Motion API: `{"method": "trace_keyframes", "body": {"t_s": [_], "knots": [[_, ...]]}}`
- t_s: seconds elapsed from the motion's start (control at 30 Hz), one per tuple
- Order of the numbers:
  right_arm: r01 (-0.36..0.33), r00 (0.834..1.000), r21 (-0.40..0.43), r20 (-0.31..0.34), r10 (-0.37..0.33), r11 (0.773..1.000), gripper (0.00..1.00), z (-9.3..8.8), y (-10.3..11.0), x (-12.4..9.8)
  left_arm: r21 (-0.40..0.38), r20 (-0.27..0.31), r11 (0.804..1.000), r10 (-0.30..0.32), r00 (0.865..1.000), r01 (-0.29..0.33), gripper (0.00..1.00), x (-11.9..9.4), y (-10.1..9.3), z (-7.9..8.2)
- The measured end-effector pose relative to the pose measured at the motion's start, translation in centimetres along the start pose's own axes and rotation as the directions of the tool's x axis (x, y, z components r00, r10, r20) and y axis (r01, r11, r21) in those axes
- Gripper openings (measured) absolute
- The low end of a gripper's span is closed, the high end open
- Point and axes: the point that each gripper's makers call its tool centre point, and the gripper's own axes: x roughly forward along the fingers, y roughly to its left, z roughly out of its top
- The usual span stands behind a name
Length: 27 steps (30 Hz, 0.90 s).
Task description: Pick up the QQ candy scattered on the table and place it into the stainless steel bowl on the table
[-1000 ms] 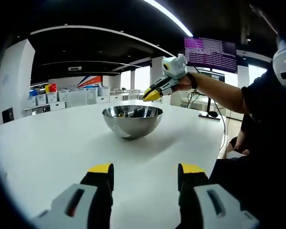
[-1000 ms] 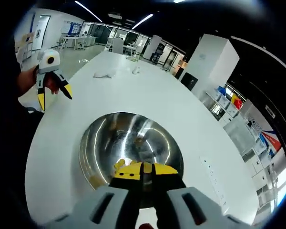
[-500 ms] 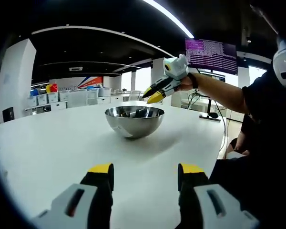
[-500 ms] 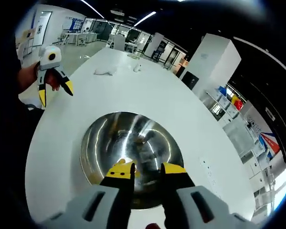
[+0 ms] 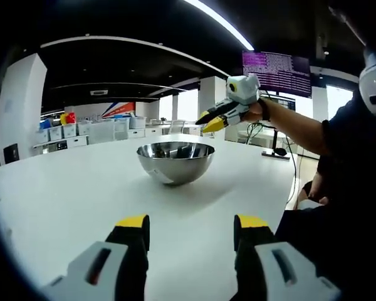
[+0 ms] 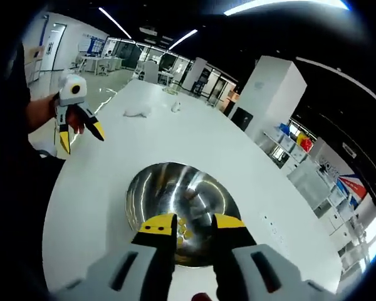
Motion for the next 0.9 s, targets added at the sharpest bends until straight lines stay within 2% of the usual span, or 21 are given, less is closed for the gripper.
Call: {"method": "trace_keyframes", "body": {"t_s": [0.13,0.23,0.3,0.47,0.57,0.7,0.9], "knots": [[0.043,0.994,0.064,0.096,-0.049,0.997,0.23,-0.1,1.3,-2.7,0.004,0.005,1.000,-0.004,1.000,0.004,0.54,0.1,-0.1,0.1],[0.086,0.984,0.151,0.144,-0.108,0.985,0.22,-1.4,2.3,-4.7,0.008,0.003,1.000,-0.007,1.000,0.007,0.54,0.3,-0.5,0.2],[0.112,0.973,0.235,0.173,-0.155,0.966,0.22,-2.6,3.3,-6.0,0.011,0.002,1.000,-0.009,1.000,0.009,0.54,0.4,-0.8,0.3],[0.152,0.946,0.371,0.214,-0.243,0.916,0.21,-5.8,5.1,-7.9,0.021,-0.001,1.000,-0.013,1.000,0.013,0.54,0.6,-1.1,0.6],[0.145,0.945,0.407,0.212,-0.248,0.902,0.22,-8.1,6.6,-8.3,0.029,0.007,0.999,-0.020,1.000,0.020,0.54,0.9,-1.4,0.8],[0.123,0.953,0.421,0.202,-0.225,0.899,0.26,-9.9,8.6,-8.0,0.022,0.035,0.999,-0.037,0.999,0.036,0.55,1.1,-1.7,1.1],[0.091,0.950,0.418,0.235,-0.204,0.904,0.29,-9.3,9.0,-8.1,0.025,0.079,0.997,-0.077,0.994,0.075,0.56,1.5,-3.1,2.0]]}}
